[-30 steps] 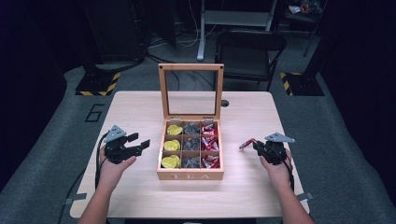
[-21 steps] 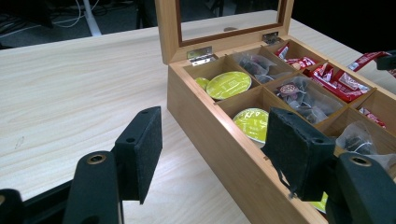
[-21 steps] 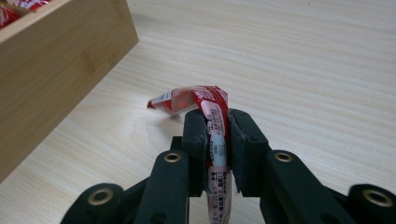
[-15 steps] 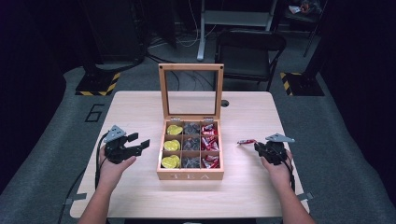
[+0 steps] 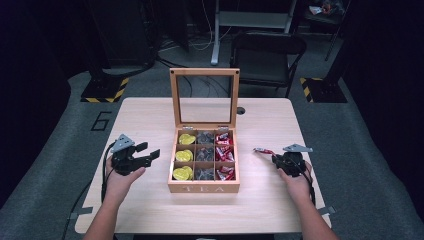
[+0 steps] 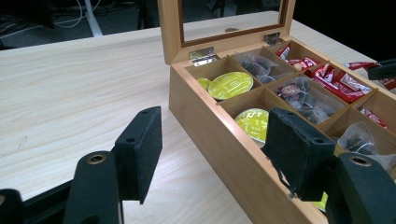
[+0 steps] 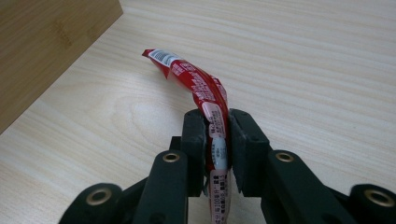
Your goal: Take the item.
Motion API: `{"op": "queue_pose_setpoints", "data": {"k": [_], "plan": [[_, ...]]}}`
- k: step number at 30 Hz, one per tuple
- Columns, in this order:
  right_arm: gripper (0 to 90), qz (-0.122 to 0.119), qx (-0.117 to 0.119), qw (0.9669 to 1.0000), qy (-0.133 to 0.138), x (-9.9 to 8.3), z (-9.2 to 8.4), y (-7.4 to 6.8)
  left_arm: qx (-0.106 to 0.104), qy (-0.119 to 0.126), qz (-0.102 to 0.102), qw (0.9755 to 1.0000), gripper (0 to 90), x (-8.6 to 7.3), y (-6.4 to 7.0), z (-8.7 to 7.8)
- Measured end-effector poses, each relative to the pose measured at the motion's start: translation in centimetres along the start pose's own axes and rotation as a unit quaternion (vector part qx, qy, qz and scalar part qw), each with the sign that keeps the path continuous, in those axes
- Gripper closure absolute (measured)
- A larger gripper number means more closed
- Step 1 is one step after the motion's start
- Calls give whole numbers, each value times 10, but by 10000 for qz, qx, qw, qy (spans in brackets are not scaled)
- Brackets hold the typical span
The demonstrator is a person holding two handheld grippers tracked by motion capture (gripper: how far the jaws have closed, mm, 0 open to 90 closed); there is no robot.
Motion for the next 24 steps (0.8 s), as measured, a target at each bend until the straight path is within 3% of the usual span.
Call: {"op": "queue_pose_setpoints", "data": {"k": [24], "plan": [[588,175,27,9998,46,0,1,3,11,9,-33,10000,363,0,-1,-1]]}}
Point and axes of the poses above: each handheld gripper's, and its own axes: z roughly forward along the jaws, x roughly out of its top, y roughly to its right, the point moved 5 cm from there along z, roughly forward along the jaws, and after that the axes turned 5 degrees about x, right-handed, at the moved point
